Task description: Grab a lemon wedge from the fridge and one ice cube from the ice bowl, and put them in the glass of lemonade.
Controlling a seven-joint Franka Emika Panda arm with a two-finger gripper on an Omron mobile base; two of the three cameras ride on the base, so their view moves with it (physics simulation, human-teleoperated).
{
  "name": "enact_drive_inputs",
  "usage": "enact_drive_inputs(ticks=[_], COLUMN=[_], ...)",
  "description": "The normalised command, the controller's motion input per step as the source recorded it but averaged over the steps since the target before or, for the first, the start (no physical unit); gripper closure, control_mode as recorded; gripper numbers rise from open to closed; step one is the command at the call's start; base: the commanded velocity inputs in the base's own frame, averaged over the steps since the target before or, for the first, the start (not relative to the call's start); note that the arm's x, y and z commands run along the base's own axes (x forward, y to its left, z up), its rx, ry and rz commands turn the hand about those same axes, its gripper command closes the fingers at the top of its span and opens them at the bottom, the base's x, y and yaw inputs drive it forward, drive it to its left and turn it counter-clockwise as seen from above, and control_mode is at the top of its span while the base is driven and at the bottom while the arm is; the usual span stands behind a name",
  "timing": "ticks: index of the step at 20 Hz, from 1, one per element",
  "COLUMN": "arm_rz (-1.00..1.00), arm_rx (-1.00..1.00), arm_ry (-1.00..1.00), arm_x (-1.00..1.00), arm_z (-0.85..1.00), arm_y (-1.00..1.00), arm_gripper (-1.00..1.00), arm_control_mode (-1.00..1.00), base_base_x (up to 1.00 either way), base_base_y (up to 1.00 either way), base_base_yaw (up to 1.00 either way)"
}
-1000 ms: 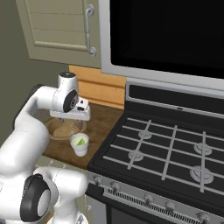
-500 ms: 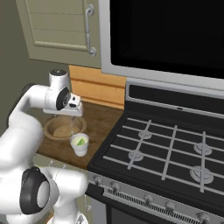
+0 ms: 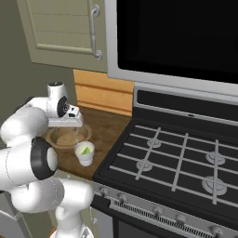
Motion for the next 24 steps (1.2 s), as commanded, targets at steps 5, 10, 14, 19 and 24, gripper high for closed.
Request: enact_drive_inputs(ticks=[5, 10, 14, 19, 24], arm_rz=[0.09, 0.01, 0.00, 0.00, 0.00], arm_rx=[-0.02, 0.00, 0.00, -0.01, 0.00], arm_ry=[0.06, 0.21, 0.27, 0.19, -0.02], arm_x=[0.70, 0.08, 0.00, 0.01, 0.00], arm_z=[-0.56, -0.44, -0.32, -0.27, -0.14], arm_y=[0.02, -0.02, 0.00, 0.01, 0.06], arm_gripper=[-1.00, -1.00, -1.00, -1.00, -1.00], arm_control_mode=[-1.00, -1.00, -1.00, -1.00, -1.00], base_base_x=[0.00, 0.00, 0.00, 0.00, 0.00], base_base_y=[0.00, 0.00, 0.00, 0.00, 0.00], base_base_yaw=[0.00, 0.00, 0.00, 0.00, 0.00])
